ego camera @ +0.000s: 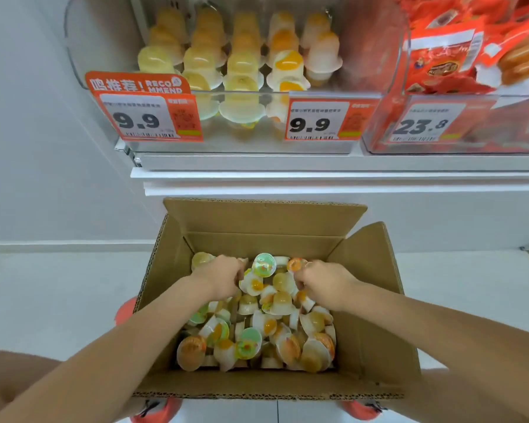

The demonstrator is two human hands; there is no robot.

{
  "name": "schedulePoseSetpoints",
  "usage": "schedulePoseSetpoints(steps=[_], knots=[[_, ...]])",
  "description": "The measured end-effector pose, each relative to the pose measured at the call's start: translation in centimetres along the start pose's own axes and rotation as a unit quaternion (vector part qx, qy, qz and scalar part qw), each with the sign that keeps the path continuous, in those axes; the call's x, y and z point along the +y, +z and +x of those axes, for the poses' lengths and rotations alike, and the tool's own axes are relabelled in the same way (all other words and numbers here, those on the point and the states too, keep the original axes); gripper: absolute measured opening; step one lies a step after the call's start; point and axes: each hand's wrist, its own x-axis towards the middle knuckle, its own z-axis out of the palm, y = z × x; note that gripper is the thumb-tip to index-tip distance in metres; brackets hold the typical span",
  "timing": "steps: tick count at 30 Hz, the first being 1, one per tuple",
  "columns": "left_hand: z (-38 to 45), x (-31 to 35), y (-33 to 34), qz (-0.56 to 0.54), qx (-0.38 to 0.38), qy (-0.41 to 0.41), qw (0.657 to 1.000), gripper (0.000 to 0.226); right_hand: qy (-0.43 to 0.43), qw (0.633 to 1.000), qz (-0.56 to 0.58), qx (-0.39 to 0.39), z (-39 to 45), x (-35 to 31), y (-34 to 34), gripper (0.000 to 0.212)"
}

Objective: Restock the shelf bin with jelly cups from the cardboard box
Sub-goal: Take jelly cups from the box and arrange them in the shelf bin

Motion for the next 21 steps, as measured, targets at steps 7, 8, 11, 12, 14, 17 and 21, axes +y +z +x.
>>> schedulePoseSetpoints(steps=[7, 8, 11, 12, 14, 17, 21], knots=[[4.3, -1.1, 9.2, 0.042, -0.034, 0.010, 0.999, 0.047, 0.060, 0.990, 0.113, -0.061, 5.0, 0.3, 7.2, 0.051], [5.0, -1.2, 9.5, 0.025, -0.010, -0.005, 1.000, 0.045, 0.072, 0.988, 0.126, -0.045, 5.7, 0.3, 7.7, 0.052], [6.9, -1.6, 9.3, -0.025, 0.031, -0.055, 0.998, 0.048, 0.117, 0.980, 0.160, 0.017, 7.9, 0.8, 8.4, 0.058], [7.6, -1.6, 9.2, -0.023, 0.035, -0.058, 0.997, 0.052, 0.136, 0.974, 0.177, 0.034, 8.5, 1.1, 8.6, 0.059], [8.7, -1.2, 9.0, -0.006, 0.045, -0.052, 0.998, 0.058, 0.174, 0.967, 0.180, 0.057, 9.5, 2.0, 8.8, 0.057], [9.9, 0.2, 9.8, 0.006, 0.055, -0.071, 0.996, 0.067, 0.213, 0.961, 0.168, 0.048, 10.6, 3.4, 9.3, 0.049], [10.6, 1.8, 11.1, -0.093, 0.075, -0.153, 0.981, 0.084, 0.228, 0.963, 0.134, 0.046, 11.6, 3.6, 9.8, 0.051]])
